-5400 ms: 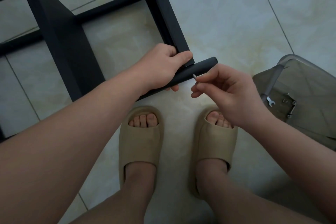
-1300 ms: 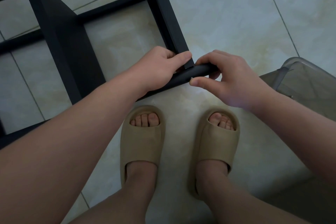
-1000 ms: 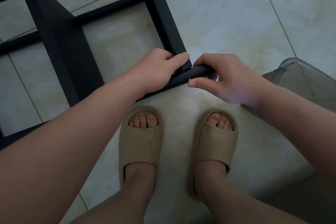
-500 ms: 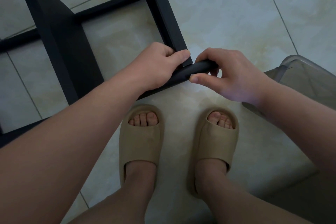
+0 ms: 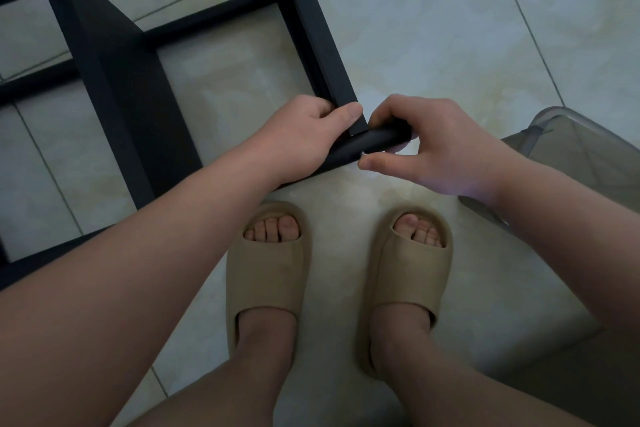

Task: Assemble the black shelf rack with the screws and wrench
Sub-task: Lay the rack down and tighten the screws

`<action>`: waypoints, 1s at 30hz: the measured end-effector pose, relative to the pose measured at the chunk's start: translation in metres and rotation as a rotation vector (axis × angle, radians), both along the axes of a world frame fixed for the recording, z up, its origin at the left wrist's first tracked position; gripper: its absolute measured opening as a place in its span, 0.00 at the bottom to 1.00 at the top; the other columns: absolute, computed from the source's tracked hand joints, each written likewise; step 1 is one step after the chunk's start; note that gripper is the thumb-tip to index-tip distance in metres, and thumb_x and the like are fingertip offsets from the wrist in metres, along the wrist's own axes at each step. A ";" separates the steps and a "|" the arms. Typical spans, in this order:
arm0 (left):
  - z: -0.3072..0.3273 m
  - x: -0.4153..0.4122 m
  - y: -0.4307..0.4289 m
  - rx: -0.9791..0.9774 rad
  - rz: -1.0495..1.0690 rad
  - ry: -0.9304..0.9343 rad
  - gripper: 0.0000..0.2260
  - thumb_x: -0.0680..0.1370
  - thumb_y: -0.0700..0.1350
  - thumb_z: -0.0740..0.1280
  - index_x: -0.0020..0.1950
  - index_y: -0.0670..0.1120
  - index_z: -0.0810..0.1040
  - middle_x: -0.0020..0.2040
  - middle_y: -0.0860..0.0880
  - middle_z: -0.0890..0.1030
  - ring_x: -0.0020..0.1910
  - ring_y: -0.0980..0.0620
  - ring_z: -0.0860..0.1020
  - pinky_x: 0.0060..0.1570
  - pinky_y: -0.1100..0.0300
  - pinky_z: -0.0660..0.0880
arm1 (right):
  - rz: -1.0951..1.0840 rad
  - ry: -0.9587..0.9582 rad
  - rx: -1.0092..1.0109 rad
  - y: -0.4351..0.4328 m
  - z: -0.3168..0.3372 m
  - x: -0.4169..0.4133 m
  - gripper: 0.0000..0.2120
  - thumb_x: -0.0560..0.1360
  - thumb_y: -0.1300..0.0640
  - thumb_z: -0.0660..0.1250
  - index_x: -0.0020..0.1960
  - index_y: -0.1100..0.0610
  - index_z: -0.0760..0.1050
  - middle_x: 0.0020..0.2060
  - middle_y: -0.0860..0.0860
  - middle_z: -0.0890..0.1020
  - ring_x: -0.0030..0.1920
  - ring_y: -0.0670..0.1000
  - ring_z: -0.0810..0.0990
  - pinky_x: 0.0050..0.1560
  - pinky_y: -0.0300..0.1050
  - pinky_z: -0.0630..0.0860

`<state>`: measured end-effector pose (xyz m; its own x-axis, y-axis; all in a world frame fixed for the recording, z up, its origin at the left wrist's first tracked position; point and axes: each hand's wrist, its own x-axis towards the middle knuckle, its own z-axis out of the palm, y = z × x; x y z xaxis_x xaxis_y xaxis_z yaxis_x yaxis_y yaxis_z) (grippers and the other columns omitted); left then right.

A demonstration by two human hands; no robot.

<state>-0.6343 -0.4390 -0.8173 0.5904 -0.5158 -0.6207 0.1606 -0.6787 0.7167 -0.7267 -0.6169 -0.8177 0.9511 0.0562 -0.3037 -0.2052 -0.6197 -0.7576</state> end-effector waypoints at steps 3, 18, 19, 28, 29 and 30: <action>0.000 0.000 0.000 -0.021 0.030 0.019 0.25 0.79 0.60 0.62 0.50 0.37 0.80 0.48 0.34 0.82 0.38 0.45 0.77 0.49 0.42 0.77 | 0.015 -0.003 -0.006 0.000 0.001 -0.001 0.18 0.71 0.45 0.75 0.51 0.56 0.76 0.38 0.44 0.81 0.42 0.45 0.81 0.41 0.29 0.70; 0.003 -0.001 -0.002 -0.029 0.089 -0.013 0.18 0.82 0.53 0.64 0.51 0.38 0.82 0.48 0.38 0.84 0.50 0.37 0.81 0.56 0.40 0.77 | 0.013 -0.057 0.018 0.000 -0.005 -0.005 0.17 0.73 0.49 0.78 0.48 0.59 0.73 0.35 0.49 0.79 0.37 0.52 0.76 0.39 0.47 0.72; 0.003 -0.001 -0.002 -0.029 0.092 -0.014 0.18 0.82 0.53 0.64 0.51 0.38 0.82 0.48 0.38 0.84 0.50 0.37 0.81 0.56 0.40 0.77 | 0.014 -0.061 0.012 0.000 -0.006 -0.006 0.17 0.73 0.49 0.77 0.48 0.59 0.74 0.36 0.48 0.78 0.38 0.51 0.76 0.40 0.45 0.72; -0.002 0.001 -0.001 -0.025 0.111 -0.021 0.20 0.81 0.55 0.65 0.50 0.37 0.81 0.42 0.40 0.82 0.39 0.49 0.76 0.47 0.49 0.75 | -0.014 -0.365 -0.046 0.020 -0.011 -0.026 0.06 0.75 0.63 0.75 0.49 0.64 0.81 0.57 0.59 0.78 0.55 0.61 0.79 0.54 0.56 0.77; -0.002 0.001 -0.001 -0.026 0.113 -0.017 0.20 0.81 0.55 0.65 0.50 0.37 0.81 0.43 0.38 0.82 0.39 0.49 0.76 0.49 0.46 0.76 | -0.016 -0.373 -0.047 0.021 -0.011 -0.027 0.05 0.75 0.64 0.75 0.48 0.65 0.81 0.56 0.59 0.78 0.54 0.61 0.79 0.54 0.55 0.77; -0.003 0.001 -0.001 -0.026 0.115 -0.014 0.20 0.81 0.55 0.65 0.50 0.37 0.81 0.44 0.38 0.82 0.40 0.49 0.76 0.51 0.44 0.76 | -0.011 -0.377 -0.052 0.021 -0.011 -0.027 0.04 0.75 0.64 0.74 0.47 0.64 0.81 0.55 0.59 0.78 0.53 0.61 0.79 0.53 0.54 0.76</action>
